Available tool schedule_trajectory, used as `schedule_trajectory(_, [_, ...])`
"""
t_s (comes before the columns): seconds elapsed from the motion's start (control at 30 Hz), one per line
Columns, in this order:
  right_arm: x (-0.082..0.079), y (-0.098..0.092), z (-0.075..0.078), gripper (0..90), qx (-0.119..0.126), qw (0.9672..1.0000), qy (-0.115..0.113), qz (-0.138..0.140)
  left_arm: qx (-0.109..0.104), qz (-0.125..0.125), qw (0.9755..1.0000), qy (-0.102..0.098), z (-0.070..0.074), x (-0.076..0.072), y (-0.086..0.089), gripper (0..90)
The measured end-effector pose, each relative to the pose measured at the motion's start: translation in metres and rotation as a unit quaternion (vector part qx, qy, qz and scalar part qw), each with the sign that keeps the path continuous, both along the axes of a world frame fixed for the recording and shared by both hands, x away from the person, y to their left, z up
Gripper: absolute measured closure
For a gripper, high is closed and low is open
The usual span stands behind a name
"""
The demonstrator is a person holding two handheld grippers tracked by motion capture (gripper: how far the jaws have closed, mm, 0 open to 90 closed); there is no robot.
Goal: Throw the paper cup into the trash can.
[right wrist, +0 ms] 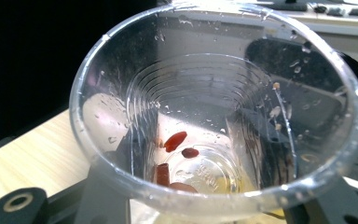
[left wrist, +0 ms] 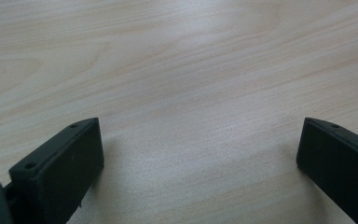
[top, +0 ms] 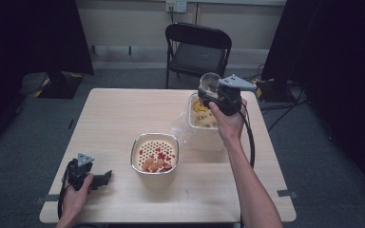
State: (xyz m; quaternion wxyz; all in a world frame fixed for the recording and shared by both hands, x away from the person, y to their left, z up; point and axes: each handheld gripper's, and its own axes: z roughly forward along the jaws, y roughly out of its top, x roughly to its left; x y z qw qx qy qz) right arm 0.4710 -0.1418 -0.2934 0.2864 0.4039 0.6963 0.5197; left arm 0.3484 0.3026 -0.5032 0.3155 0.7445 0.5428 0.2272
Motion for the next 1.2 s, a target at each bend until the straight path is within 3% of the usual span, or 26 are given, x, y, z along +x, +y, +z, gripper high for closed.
schedule_trajectory(0.5, [0.02,-0.017,-0.013,46.8,-0.012,0.9992,0.027,-0.028,-0.001,0.001,1.0,0.0,0.0,0.0,0.0,0.1])
schedule_trajectory(0.6, [0.021,-0.016,-0.013,42.8,-0.013,0.9991,0.03,-0.028,0.0,0.0,1.0,0.0,0.0,0.0,0.0,0.1])
schedule_trajectory(0.67, [0.023,-0.016,-0.014,31.7,-0.011,0.999,0.033,-0.029,0.0,0.0,1.0,0.0,0.0,0.0,0.0,0.1])
schedule_trajectory(0.77, [0.027,-0.017,-0.017,29.2,-0.012,0.9986,0.037,-0.035,0.0,0.0,1.0,0.0,0.0,0.0,0.0,0.0])
schedule_trajectory(0.87, [0.029,-0.017,-0.019,20.8,-0.014,0.9981,0.047,-0.036,-0.001,0.0,1.0,0.0,0.0,0.0,0.0,0.1])
schedule_trajectory(1.2, [0.025,-0.02,-0.015,16.9,-0.011,0.9983,0.043,-0.036,0.0,0.0,1.0,0.0,0.0,0.0,0.0,0.0])
